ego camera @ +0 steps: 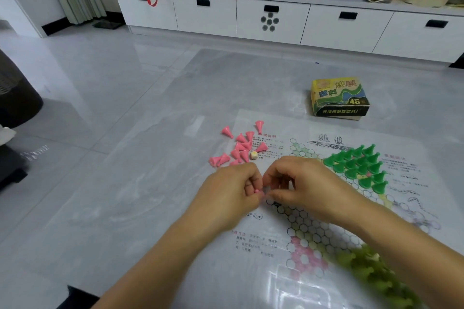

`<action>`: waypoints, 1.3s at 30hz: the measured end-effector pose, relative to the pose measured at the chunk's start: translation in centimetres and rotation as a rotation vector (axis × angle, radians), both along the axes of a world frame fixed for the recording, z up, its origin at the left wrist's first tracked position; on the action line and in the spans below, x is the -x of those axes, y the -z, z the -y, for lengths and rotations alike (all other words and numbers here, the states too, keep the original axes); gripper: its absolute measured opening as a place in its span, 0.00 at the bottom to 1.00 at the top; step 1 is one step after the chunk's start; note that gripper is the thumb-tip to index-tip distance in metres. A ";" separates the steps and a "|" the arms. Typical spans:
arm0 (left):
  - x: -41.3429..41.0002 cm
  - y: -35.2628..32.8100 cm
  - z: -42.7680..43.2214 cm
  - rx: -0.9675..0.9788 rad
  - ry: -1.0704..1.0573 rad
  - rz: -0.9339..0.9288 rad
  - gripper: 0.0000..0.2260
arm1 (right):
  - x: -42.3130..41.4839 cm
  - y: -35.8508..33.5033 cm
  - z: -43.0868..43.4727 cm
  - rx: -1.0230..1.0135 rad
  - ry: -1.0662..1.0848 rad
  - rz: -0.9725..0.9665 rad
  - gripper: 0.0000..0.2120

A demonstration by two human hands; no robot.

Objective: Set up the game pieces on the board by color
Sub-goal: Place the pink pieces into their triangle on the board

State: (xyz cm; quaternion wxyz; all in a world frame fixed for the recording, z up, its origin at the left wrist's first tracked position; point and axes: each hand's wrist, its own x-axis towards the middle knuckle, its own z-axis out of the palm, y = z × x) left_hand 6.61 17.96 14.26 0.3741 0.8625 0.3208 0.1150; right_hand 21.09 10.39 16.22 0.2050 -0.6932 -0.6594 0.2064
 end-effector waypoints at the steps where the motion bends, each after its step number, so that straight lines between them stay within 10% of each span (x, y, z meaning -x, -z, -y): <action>1: -0.2 0.2 0.3 -0.015 0.009 -0.025 0.09 | -0.2 0.1 0.2 0.029 0.015 0.025 0.06; 39: -0.4 1.1 -1.6 -0.191 -0.099 -0.081 0.04 | 0.9 1.2 -0.6 0.186 0.152 0.061 0.10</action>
